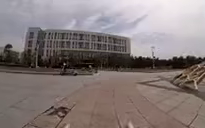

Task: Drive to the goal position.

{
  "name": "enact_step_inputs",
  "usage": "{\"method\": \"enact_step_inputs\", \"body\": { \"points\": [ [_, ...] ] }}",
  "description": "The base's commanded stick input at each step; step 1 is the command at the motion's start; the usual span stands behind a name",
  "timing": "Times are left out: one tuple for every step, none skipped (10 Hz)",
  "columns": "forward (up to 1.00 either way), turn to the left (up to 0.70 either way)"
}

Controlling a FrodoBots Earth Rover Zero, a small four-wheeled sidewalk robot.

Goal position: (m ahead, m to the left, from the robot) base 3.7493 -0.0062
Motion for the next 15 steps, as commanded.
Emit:
{"method": "enact_step_inputs", "body": {
  "points": [
    [0.45, 0.00],
    [0.45, 0.00],
    [0.45, 0.00],
    [0.45, 0.00],
    [0.45, 0.05],
    [0.45, 0.18],
    [0.45, 0.27],
    [0.45, 0.27],
    [0.45, 0.26],
    [0.45, 0.00],
    [0.45, 0.00],
    [0.45, 0.00],
    [0.45, 0.00],
    [0.45, 0.00],
    [0.45, 0.00]
  ]
}}
